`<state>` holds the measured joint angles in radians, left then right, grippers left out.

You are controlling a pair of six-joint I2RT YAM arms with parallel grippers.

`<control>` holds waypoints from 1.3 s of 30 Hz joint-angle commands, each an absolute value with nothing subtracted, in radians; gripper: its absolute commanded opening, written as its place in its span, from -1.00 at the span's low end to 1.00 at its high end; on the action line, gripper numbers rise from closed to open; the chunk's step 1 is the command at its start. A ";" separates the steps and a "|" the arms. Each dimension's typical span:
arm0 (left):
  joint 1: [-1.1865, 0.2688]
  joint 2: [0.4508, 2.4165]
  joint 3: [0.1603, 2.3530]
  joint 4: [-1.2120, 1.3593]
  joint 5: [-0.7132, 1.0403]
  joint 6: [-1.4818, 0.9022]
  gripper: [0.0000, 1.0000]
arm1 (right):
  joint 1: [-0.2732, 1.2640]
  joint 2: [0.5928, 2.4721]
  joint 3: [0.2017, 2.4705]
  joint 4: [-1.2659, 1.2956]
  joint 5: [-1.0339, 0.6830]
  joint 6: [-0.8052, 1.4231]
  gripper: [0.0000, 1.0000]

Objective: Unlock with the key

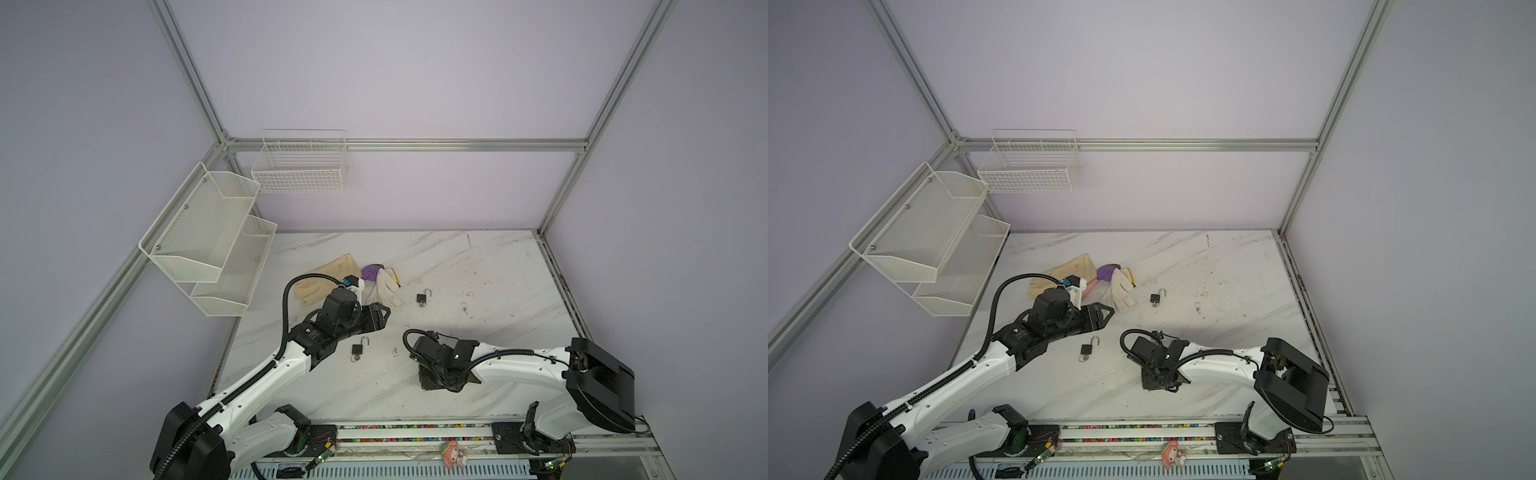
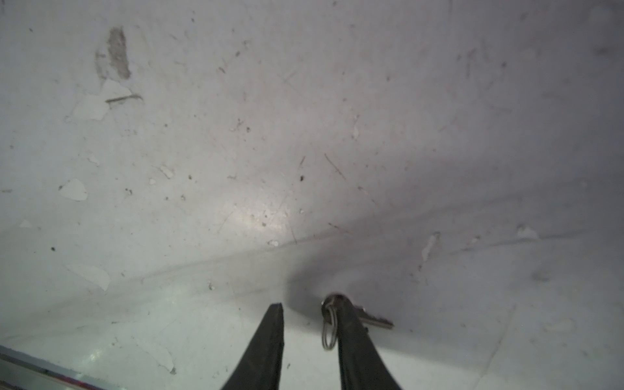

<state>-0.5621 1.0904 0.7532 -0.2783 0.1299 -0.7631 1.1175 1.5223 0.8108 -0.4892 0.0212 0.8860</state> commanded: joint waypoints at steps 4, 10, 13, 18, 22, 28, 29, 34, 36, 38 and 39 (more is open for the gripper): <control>-0.556 1.075 0.711 -0.267 0.130 -0.738 0.36 | 1.122 1.567 0.825 -0.528 0.046 0.905 -0.51; -0.555 1.089 0.717 -0.264 0.132 -0.738 0.36 | 1.124 1.573 0.841 -0.553 0.062 0.892 -0.70; -0.556 1.094 0.725 -0.270 0.133 -0.739 0.36 | 1.124 1.583 0.836 -0.560 0.061 0.884 -0.77; -0.554 1.085 0.727 -0.280 0.144 -0.770 0.36 | 1.124 1.577 0.843 -0.538 0.074 0.851 -0.89; -0.544 1.059 0.728 -0.319 0.164 -0.852 0.37 | 1.124 1.575 0.884 -0.525 0.104 0.797 -0.96; -0.519 0.969 0.723 -0.361 0.205 -0.938 0.39 | 1.124 1.501 0.934 -0.416 0.131 0.576 -1.00; -0.511 0.957 0.728 -0.375 0.215 -0.944 0.40 | 1.124 1.496 0.944 -0.406 0.140 0.542 -1.00; -0.444 0.907 0.766 -0.455 0.306 -0.998 0.41 | 1.123 1.500 1.025 -0.333 0.125 0.338 -1.00; -0.432 0.902 0.780 -0.440 0.352 -1.041 0.42 | 1.124 1.486 1.028 -0.261 0.104 0.268 -1.00; -0.429 0.903 0.795 -0.413 0.382 -1.077 0.41 | 1.124 1.460 1.013 -0.160 0.085 0.181 -1.00; -0.430 0.902 0.801 -0.399 0.393 -1.087 0.42 | 1.123 1.447 1.011 -0.114 0.081 0.134 -1.00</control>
